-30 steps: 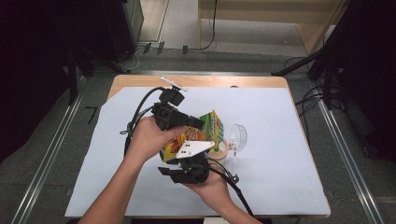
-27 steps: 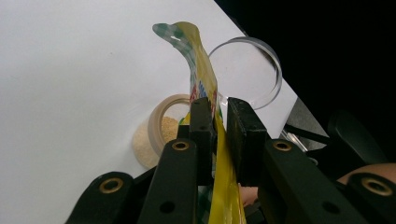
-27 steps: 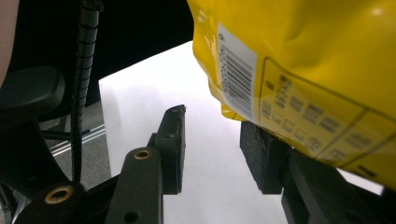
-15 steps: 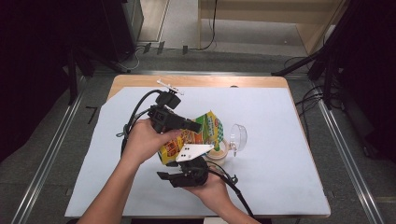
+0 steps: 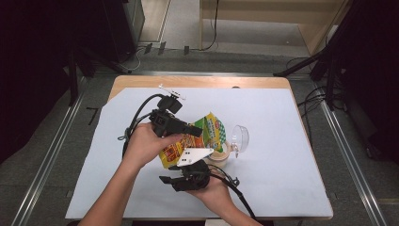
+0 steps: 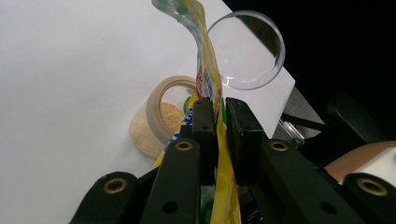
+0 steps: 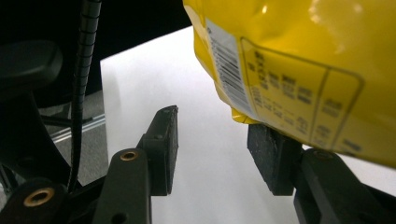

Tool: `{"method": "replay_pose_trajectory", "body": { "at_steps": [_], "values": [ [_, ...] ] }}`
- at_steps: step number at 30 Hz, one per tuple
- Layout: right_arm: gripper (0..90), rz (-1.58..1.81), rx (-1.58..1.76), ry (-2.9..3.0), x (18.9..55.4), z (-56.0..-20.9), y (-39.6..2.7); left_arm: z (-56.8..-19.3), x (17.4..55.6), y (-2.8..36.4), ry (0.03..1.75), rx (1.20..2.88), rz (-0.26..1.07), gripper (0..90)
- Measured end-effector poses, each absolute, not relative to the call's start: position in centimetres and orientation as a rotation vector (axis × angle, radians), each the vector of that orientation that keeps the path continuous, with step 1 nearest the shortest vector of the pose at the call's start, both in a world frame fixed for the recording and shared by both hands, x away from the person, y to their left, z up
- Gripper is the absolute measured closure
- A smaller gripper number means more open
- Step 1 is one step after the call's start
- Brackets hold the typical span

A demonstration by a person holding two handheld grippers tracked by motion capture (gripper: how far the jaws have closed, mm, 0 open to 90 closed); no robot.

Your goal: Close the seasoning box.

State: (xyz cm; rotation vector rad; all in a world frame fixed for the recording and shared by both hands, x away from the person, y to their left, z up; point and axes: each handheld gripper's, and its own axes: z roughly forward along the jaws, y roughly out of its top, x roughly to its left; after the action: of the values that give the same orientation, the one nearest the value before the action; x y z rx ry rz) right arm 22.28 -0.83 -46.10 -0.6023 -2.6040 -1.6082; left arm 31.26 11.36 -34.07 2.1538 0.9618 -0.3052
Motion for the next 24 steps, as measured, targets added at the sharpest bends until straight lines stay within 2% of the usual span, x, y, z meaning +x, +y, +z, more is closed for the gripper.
{"method": "replay_pose_trajectory", "body": {
  "at_steps": [17, 24],
  "values": [
    [52.1, -1.539, -0.581, -2.626, 22.2, -47.4, -0.7, -35.1, 31.5, 11.2, 0.955, 2.181, -0.309, 82.9],
    [51.0, -1.527, -0.561, -2.633, 22.1, -47.7, -0.5, -34.8, 31.4, 11.8, 0.921, 2.186, -0.300, 86.5]
  ]
}}
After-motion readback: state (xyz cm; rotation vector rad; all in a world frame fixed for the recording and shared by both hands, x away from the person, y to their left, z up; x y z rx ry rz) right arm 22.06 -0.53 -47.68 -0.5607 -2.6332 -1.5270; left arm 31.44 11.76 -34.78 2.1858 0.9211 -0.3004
